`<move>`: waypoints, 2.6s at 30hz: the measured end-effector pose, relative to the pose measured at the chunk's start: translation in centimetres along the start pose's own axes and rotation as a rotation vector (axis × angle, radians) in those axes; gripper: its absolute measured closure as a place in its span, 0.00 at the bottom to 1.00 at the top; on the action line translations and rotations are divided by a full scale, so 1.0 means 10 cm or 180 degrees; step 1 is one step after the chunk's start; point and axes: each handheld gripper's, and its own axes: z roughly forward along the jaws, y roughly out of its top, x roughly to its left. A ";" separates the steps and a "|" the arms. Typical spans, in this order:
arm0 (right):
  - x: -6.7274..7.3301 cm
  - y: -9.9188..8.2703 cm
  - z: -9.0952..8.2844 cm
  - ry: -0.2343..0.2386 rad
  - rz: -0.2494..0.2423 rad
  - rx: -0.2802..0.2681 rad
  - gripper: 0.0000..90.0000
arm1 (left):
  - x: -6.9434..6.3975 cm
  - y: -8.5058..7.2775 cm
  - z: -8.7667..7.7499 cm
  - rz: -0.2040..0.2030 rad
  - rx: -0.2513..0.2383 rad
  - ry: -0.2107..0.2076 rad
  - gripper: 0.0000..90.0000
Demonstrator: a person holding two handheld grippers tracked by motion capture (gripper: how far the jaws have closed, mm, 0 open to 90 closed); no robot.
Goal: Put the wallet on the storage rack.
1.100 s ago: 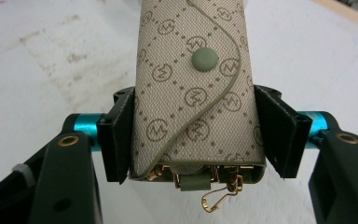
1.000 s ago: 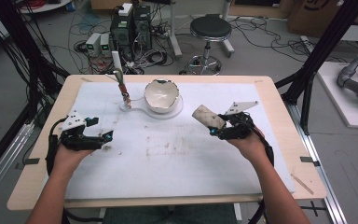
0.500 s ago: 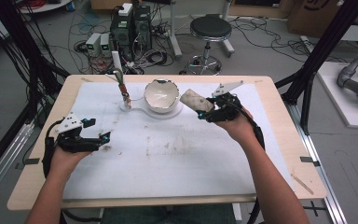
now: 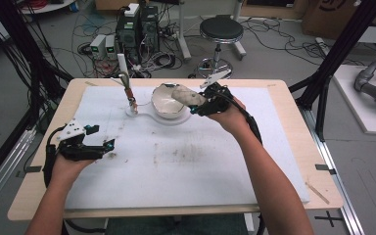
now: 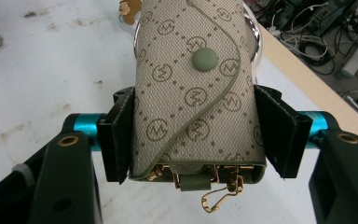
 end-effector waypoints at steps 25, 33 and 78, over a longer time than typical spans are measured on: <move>0.09 0.35 0.73 0.0011 -0.0189 0.0392 0.40 | 0.02 -0.02 -0.03 -0.0011 0.0009 0.0029 0.19; 0.08 0.36 0.86 -0.0081 -0.0155 0.0517 0.40 | 0.02 -0.03 -0.03 -0.0017 0.0016 0.0031 0.19; 0.03 -0.20 -0.21 -0.0336 0.0207 -0.0169 0.23 | 0.00 -0.01 0.02 0.0021 0.0023 0.0015 0.19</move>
